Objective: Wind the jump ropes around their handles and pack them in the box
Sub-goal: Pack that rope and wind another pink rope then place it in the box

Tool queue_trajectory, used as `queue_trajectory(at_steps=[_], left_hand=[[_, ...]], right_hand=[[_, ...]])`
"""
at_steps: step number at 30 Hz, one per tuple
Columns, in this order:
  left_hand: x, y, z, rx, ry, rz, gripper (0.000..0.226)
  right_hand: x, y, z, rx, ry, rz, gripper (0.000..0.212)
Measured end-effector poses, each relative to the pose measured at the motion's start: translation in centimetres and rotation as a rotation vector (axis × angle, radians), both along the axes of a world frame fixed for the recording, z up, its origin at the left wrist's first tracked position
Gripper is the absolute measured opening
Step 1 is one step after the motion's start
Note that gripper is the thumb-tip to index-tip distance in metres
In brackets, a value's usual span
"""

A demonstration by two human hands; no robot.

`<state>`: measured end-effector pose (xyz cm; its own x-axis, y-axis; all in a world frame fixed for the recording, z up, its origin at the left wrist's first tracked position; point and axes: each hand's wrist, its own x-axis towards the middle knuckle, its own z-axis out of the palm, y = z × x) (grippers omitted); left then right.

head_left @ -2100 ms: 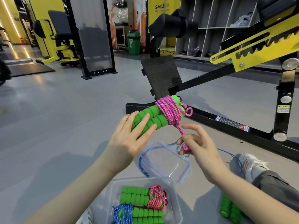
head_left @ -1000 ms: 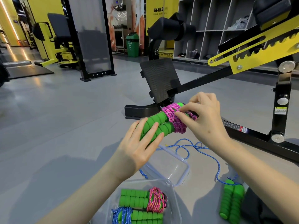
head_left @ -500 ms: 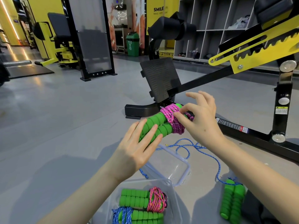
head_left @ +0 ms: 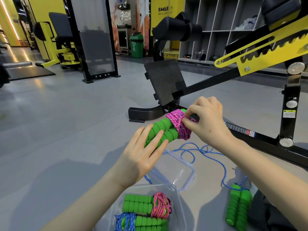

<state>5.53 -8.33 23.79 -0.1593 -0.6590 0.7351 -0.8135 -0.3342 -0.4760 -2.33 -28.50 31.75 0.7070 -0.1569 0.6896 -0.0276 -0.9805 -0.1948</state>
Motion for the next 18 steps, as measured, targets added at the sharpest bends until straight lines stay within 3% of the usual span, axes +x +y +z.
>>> queue_trajectory(at_steps=[11,18], left_hand=[[0.0,0.5,0.4,0.010,-0.008,0.013,0.025],[-0.3,0.3,0.9,0.014,-0.009,-0.002,0.028]], right_hand=[[-1.0,0.0,1.7,0.452,0.205,0.232,0.012],[-1.2,0.7,1.9,0.314,0.078,0.055,0.015]])
